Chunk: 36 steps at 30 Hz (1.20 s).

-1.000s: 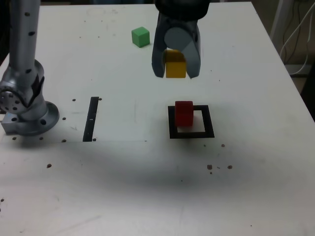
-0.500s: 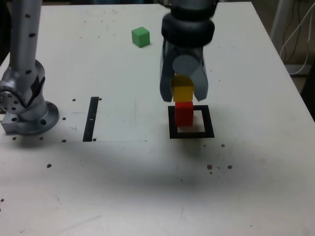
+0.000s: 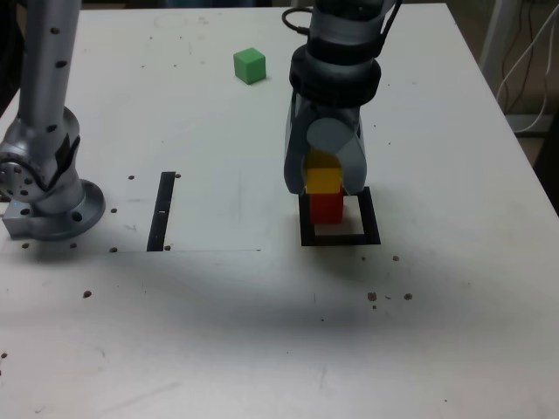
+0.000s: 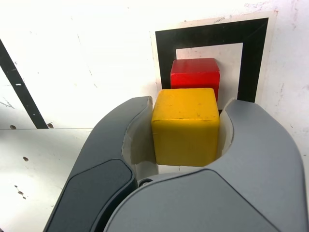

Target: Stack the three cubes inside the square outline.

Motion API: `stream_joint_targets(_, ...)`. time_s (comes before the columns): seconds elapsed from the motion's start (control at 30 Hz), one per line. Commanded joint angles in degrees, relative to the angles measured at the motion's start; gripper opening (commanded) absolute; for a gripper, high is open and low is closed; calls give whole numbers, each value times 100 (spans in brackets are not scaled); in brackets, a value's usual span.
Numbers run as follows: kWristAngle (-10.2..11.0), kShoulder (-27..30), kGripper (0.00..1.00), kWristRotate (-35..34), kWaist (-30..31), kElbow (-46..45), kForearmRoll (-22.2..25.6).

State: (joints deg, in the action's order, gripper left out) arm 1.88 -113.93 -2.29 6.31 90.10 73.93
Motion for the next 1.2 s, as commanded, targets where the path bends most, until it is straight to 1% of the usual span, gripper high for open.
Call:
stream_joint_targets(0.0,4,-81,28,28,10,-16,-30)
stream_joint_targets(0.3,3,-287,33,106,9,-6,-85)
stream_joint_targets(0.43,39,-345,40,145,10,19,-83)
stream_joint_targets(0.7,123,-364,57,187,-3,80,-61)
stream_joint_targets(0.97,80,-368,81,240,-44,58,-22)
stream_joint_targets(1.17,72,-341,95,247,-46,29,23)
